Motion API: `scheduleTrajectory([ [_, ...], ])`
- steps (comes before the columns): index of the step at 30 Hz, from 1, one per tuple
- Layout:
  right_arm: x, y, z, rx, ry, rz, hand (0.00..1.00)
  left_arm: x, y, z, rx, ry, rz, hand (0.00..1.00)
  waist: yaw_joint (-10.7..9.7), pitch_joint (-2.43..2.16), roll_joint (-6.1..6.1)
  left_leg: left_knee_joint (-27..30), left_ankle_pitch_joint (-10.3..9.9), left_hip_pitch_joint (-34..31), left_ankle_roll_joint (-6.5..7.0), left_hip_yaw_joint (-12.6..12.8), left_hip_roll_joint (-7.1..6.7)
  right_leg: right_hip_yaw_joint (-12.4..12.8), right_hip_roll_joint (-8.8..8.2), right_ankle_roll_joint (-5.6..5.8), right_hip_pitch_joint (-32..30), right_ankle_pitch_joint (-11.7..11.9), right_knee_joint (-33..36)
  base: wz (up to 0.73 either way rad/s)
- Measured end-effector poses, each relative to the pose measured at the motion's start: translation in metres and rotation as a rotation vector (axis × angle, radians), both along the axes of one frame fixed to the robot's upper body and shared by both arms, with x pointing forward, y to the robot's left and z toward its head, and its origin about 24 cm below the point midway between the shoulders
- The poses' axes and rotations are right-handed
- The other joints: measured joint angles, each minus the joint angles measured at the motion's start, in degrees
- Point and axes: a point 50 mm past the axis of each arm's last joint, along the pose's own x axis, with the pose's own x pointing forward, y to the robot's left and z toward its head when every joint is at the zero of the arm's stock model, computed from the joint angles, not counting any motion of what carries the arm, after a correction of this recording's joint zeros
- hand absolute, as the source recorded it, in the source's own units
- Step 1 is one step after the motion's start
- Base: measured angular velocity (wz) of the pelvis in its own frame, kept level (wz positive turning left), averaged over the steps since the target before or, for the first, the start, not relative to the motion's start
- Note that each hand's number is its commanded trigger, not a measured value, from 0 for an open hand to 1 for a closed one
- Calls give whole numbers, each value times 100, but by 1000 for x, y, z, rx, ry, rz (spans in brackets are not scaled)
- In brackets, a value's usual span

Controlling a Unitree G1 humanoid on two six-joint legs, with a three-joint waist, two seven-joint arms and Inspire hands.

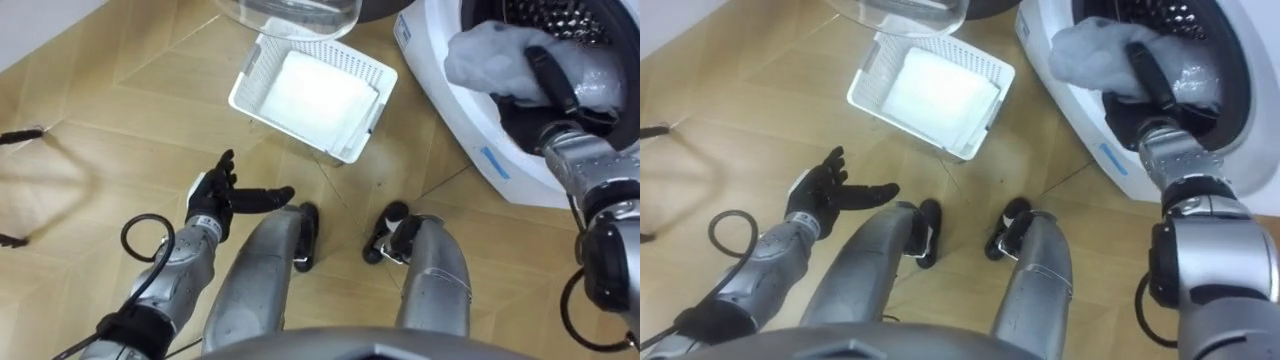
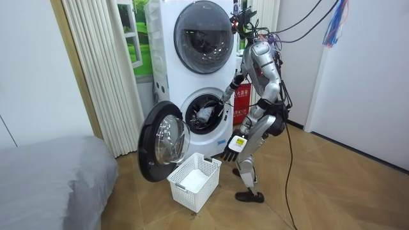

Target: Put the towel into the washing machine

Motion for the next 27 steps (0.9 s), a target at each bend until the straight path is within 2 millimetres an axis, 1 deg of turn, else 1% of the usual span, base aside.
scheduleTrajectory([
  [2,3,-2,5,8,5,-23,100,0,1,0,9,-2,11,0,-18,2,-4,-5,1,-1,1,-2,-5,-12,-25,7,2,-4,0,3],
  [3,5,-4,8,6,8,-34,64,0,1,0,16,-2,18,0,-26,4,-6,-7,0,0,2,-3,-5,-14,-23,17,8,-10,-2,3],
  [4,6,-5,10,8,10,-41,17,0,1,0,19,-1,21,0,-31,4,-6,-9,-1,4,4,-3,-3,-20,-19,20,17,-12,-6,3],
  [5,7,-6,12,23,13,-64,0,0,2,0,24,0,25,0,-44,9,-15,-20,-3,30,7,-2,-1,-31,-20,29,43,-19,-13,9],
  [11,20,-9,30,125,17,-178,0,-1,3,0,60,-3,22,0,-206,25,-46,-45,-21,47,38,20,-17,-71,-35,89,79,-67,-8,6],
  [12,22,-10,34,151,19,-202,0,0,3,1,63,-15,29,0,-261,31,-63,-62,-24,48,45,36,-17,-77,-44,99,78,-73,-13,5],
  [14,25,-11,38,174,34,-232,0,4,3,3,68,-27,35,0,-300,42,-100,-98,-26,60,54,66,-13,-94,-49,103,76,-73,-39,0],
  [17,23,-13,38,179,95,-277,0,10,1,6,84,-46,29,0,-371,40,-115,-141,-31,81,68,137,32,-124,-40,123,117,-81,-88,1],
  [18,22,-13,37,179,120,-294,0,13,0,8,97,-57,20,0,-376,40,-114,-170,-32,97,79,200,88,-140,-23,131,143,-75,-130,0],
  [20,20,-14,36,189,155,-316,0,18,-2,9,110,-66,17,0,-394,40,-114,-224,-32,134,94,283,132,-166,-19,139,183,-77,-175,0],
  [23,19,-14,36,218,194,-347,0,24,-4,13,112,-84,14,0,-395,40,-104,-283,-31,143,96,329,210,-171,71,170,233,-47,-306,0],
  [27,16,-17,35,232,241,-411,0,27,-8,15,102,-101,13,0,-395,42,-71,-346,-26,145,109,340,221,-204,89,203,264,-30,-398,2],
])
